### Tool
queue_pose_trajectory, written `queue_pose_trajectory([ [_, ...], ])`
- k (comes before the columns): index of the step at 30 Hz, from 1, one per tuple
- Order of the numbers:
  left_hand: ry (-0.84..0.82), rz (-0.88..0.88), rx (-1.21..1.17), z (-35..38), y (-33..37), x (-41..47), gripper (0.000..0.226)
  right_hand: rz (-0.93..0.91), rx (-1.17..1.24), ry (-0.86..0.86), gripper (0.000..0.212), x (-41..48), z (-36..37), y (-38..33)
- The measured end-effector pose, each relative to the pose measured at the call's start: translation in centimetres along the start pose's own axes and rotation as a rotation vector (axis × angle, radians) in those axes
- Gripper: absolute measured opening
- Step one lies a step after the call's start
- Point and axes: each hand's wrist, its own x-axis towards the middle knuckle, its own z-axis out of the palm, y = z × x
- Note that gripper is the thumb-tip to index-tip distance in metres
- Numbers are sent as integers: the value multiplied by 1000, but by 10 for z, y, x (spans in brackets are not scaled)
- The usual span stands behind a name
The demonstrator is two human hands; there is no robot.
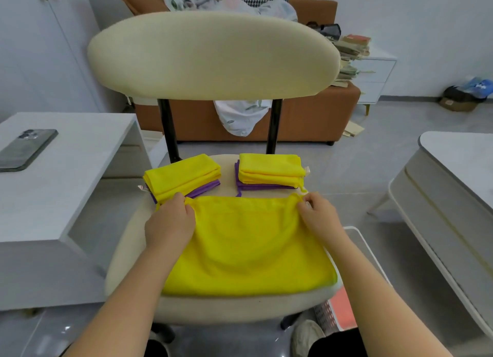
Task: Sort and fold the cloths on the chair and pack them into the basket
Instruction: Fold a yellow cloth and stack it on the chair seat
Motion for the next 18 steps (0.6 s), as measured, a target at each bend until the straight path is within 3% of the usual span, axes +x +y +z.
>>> queue_pose_trajectory([
  [6,-33,-10,34,0,-3,-1,16,-9,-171,6,7,-2,8,4],
  [14,-152,-1,86,-1,-19,-15,18,41,-204,2,11,-11,-4,14],
  [18,-48,60,14,-9,-15,-11,17,55,-216,1,8,-10,-7,14],
])
